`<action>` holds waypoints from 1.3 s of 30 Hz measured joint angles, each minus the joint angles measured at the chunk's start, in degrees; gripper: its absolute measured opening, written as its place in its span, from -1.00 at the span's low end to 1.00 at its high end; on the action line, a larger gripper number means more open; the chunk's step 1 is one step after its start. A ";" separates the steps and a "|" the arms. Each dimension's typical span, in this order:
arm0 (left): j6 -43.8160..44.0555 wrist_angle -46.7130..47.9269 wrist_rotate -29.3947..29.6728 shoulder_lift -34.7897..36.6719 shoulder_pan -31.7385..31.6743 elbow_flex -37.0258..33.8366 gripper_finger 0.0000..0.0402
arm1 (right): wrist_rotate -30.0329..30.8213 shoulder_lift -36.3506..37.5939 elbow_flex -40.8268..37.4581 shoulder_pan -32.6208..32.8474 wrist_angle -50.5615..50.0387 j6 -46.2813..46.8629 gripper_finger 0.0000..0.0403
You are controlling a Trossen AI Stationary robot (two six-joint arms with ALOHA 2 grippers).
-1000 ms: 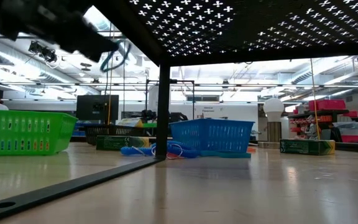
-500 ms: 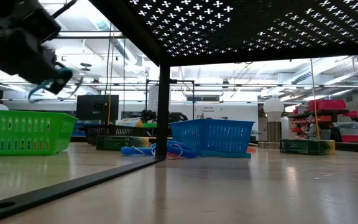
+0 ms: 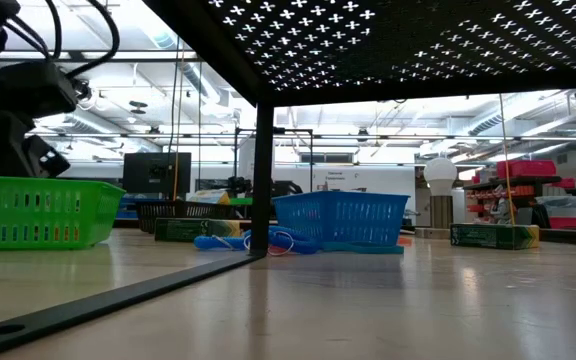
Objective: Pick & Place Office Desk Supplies
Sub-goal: Put the left blue rubber band into the green bin
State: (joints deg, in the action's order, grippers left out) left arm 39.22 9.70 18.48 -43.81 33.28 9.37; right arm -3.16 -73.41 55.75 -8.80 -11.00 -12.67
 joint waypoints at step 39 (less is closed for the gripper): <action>3.81 13.22 -0.70 -0.07 0.06 5.61 0.03 | 1.55 0.00 0.00 -0.02 -2.63 -1.14 0.13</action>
State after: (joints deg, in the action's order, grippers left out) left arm 43.03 22.92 17.78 -43.88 33.34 14.98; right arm -1.61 -73.41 55.75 -8.82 -13.63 -13.80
